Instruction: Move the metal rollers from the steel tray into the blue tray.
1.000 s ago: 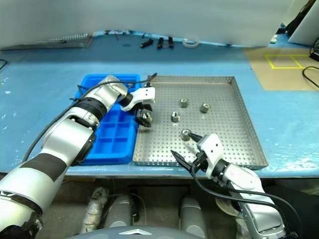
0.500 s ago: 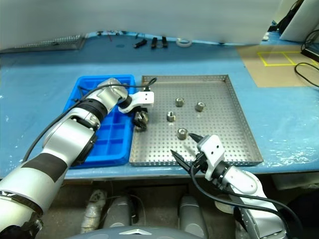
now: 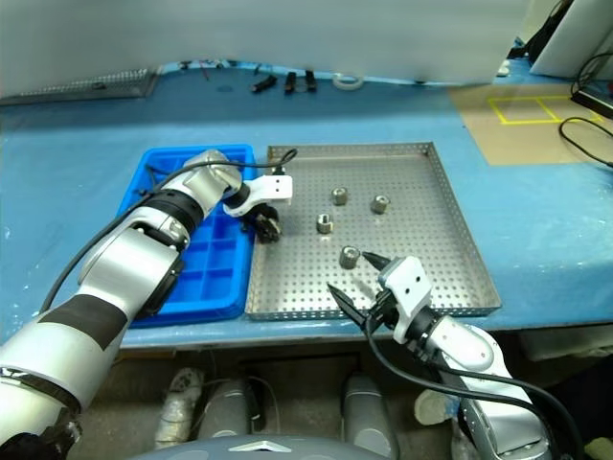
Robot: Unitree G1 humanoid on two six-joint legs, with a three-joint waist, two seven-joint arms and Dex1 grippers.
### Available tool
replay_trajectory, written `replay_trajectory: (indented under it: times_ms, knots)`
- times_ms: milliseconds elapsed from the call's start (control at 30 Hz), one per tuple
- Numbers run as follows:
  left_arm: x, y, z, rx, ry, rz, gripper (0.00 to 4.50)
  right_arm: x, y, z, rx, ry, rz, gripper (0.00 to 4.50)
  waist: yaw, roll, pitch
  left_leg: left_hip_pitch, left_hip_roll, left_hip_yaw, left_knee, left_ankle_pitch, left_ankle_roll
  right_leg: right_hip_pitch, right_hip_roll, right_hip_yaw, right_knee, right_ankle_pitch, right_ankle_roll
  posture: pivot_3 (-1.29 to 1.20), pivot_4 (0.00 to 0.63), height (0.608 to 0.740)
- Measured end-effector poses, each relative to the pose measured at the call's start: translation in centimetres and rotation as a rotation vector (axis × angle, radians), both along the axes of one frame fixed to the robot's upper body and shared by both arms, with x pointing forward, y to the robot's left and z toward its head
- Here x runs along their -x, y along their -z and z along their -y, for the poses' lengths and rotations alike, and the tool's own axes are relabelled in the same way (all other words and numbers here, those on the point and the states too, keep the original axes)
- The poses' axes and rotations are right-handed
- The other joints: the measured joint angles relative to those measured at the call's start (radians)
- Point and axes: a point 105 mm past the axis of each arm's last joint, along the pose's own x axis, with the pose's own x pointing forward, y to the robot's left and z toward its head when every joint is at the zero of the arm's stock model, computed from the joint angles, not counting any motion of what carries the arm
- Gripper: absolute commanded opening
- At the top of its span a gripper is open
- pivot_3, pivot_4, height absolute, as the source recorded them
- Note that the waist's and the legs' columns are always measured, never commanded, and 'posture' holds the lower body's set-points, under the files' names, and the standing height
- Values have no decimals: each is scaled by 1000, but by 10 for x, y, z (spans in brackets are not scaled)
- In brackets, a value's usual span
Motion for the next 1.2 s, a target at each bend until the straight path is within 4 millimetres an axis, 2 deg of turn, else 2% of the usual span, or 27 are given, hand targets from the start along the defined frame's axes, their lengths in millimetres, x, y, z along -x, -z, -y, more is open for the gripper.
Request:
replay_trajectory:
  times_ms: [233,400,633,800,967,1200]
  knots:
    - [0,-1,-3,43,-5,-3,1658,-3,-3,-2,-1,-10,4,4500,-1,0,0,0,1,0,-1,0,0,-1,1,0,0,0,0,-348,150,740]
    - [3,-9,-3,202,-24,-40,1658,-4,-7,-4,3,-39,13,4500,6,0,0,-1,0,0,-1,0,0,-1,1,0,-1,0,0,-311,150,740]
    - [3,-48,7,469,9,-21,1658,-14,-16,-5,29,-115,36,4500,37,-1,1,-1,-1,0,-1,0,0,-1,1,0,0,0,0,-198,150,740]
    - [12,-62,-5,640,1,0,1658,-30,-27,-6,50,-192,65,4500,50,0,2,-1,1,0,-2,1,-1,-2,1,-1,1,0,-1,-95,150,740]
    - [26,-75,-25,747,-69,91,1658,-44,-46,-18,46,-313,113,4500,73,0,2,-2,1,0,-3,1,-2,-2,0,-2,1,0,-1,66,150,740]
    - [57,-70,-59,782,-232,163,1658,-59,-55,-38,41,-494,117,4500,125,2,3,-4,2,-2,-4,2,-3,-2,0,-6,2,-1,-2,270,150,740]
